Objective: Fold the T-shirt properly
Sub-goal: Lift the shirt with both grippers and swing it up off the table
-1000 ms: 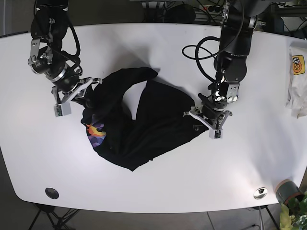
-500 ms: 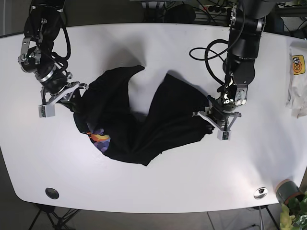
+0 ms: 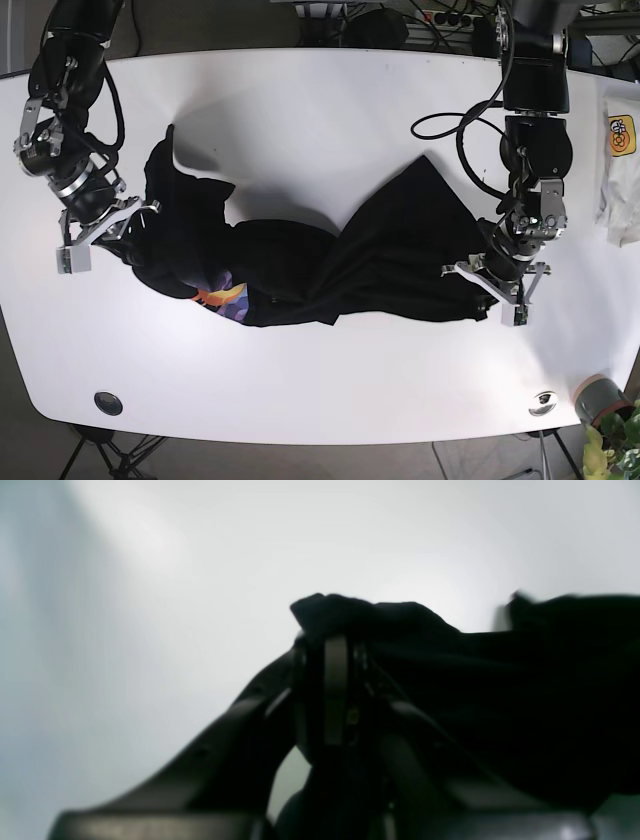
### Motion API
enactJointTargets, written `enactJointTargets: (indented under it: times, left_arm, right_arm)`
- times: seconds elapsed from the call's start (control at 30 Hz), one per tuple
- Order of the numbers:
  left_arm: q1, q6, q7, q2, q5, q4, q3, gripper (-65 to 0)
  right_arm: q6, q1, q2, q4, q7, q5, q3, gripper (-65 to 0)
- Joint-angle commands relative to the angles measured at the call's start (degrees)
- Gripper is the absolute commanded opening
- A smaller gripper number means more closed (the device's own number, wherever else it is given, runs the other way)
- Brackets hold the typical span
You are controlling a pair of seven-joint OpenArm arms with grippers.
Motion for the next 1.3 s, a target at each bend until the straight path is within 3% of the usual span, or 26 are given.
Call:
enactJointTargets:
  times: [0.0, 0.23, 0.4, 0.57, 0.83, 1.0, 1.27]
  left_arm:
    - [-1.31, 0.06, -0.88, -1.01, 0.21, 2.96, -0.49, -65.0]
    - [-3.51, -0.03, -1.06, -5.67, 0.3, 5.78, -1.11, -65.0]
    - [-5.71, -0.03, -0.79, -6.9, 0.3, 5.6, -5.77, -65.0]
    - [-9.31, -0.03, -0.62, -6.9, 0.3, 5.69, -7.52, -65.0]
    - [-14.76, -0.03, 0.79, -7.95, 0.3, 5.6, -7.61, -65.0]
    - [-19.6, -0.29, 0.79, -8.13, 0.38, 3.84, -7.44, -65.0]
    - [-28.74, -1.96, 0.79, -9.89, 0.38, -0.99, -7.35, -65.0]
  right_arm:
    - [0.03, 2.93, 2.13, -0.86, 1.96, 0.49, 0.63, -62.8]
    - [0.03, 9.96, 6.27, -5.87, 1.96, 0.49, 0.54, -62.8]
    - [0.03, 15.33, 8.2, -8.78, 1.96, 0.49, 0.36, -62.8]
    - [0.03, 21.66, 10.13, -12.2, 1.96, 0.49, -3.94, -62.8]
    - [0.03, 29.48, 10.4, -15.9, 1.96, 0.31, -6.32, -62.8]
    - [0.03, 38.01, 12.24, -20.12, 1.96, 0.31, -10.98, -62.8]
    - [0.03, 49.88, 12.6, -24.95, 1.96, 0.05, -15.81, -62.8]
